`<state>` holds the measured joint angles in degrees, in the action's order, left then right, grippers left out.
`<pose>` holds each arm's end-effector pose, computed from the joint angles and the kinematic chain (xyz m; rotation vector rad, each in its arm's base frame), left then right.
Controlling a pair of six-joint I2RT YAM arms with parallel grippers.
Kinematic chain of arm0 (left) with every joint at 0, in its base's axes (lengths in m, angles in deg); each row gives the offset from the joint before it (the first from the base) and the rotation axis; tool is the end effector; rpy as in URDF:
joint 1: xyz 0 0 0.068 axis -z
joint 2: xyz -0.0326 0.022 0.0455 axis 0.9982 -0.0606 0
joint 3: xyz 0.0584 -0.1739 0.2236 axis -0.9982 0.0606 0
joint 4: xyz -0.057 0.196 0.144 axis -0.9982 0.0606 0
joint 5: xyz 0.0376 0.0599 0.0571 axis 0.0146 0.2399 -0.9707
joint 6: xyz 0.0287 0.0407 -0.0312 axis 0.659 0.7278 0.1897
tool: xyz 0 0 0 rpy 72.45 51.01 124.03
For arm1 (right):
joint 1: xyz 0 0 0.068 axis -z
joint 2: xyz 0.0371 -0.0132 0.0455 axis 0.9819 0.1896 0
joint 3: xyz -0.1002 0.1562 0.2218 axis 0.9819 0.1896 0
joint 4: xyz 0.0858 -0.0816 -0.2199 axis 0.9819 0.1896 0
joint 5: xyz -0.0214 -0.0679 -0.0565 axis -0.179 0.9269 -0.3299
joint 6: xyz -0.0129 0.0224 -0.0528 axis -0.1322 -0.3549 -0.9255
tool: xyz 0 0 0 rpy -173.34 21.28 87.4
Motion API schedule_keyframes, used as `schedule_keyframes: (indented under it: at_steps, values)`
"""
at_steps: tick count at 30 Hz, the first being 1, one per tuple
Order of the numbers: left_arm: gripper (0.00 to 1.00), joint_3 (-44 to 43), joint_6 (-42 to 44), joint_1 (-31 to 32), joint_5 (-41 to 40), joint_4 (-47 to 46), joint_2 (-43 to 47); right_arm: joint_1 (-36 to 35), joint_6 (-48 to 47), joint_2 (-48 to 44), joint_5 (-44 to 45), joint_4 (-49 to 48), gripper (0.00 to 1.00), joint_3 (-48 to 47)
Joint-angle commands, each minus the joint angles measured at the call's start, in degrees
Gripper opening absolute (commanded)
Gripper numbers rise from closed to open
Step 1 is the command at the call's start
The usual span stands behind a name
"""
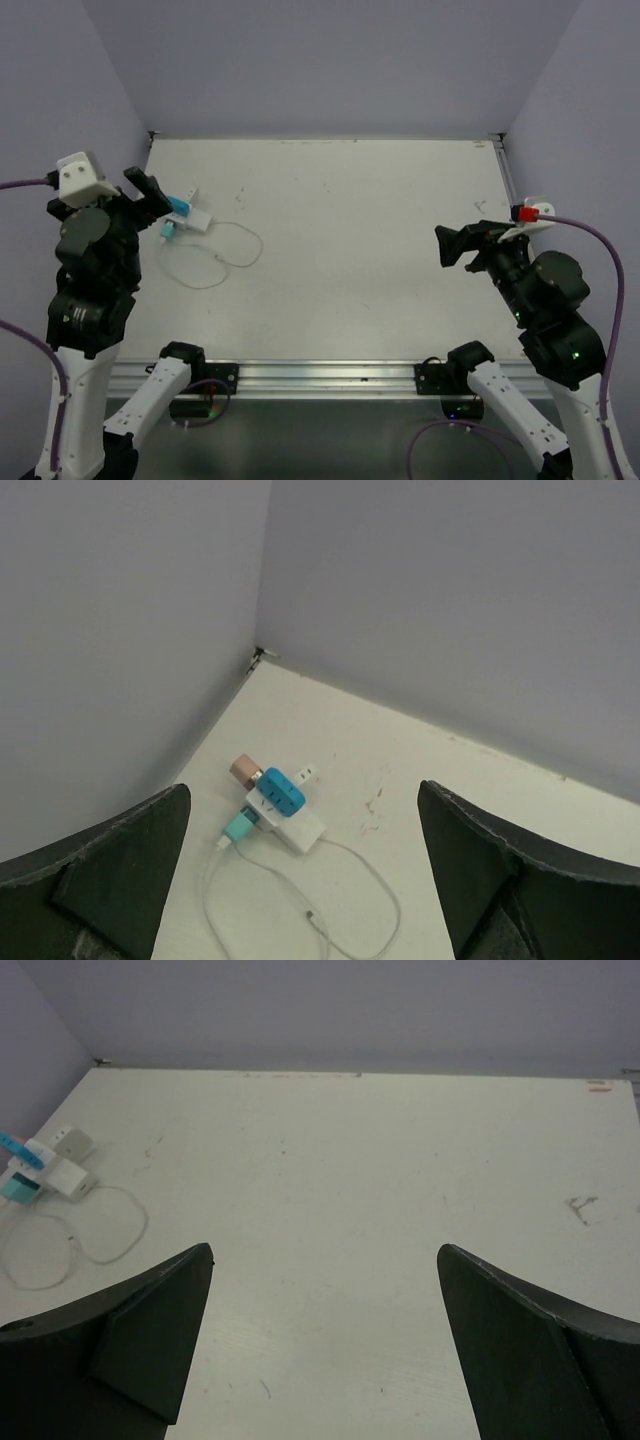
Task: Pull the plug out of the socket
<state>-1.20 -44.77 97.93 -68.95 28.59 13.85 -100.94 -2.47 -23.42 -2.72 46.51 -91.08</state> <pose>0.0632 0.0096 0.4796 -0.4790 1.4906 0.0515 0.0486 0.0126 0.4218 -0.0461 1.6266 0.3117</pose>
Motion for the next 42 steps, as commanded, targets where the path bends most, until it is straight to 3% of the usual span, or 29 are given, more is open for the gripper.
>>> schedule_keyframes:
  at_steps: [1,10,13,16,20,30,42]
  values:
    - [1.00,3.17,-1.47,0.20,1.12,2.49,-5.13,-0.37,2.54,1.77,-4.16,-2.16,0.99,2.04]
    - [1.00,8.72,-5.52,-0.23,1.12,1.44,-18.05,-0.37,4.22,2.47,-7.06,-5.24,0.99,9.25]
    - [1.00,10.65,-6.31,-2.95,4.10,-1.98,-22.27,-0.37,4.22,2.65,-6.89,-5.86,0.99,9.79]
    - [1.00,12.15,-7.54,-11.36,12.26,-5.41,-26.92,-0.37,4.31,1.77,-7.50,-5.95,0.99,10.93]
    - [1.00,11.28,-10.43,-15.78,12.81,-7.00,-32.71,-0.37,4.66,-1.48,-7.77,-7.79,0.99,13.56]
    - [1.00,6.00,-14.31,-17.55,10.35,-9.98,-47.14,-0.46,5.01,-6.83,-7.94,-8.23,0.99,16.72]
    - [0.99,2.93,-6.23,-20.10,11.31,-14.99,-57.34,-1.16,4.31,-9.92,-6.10,-8.32,0.99,18.14]
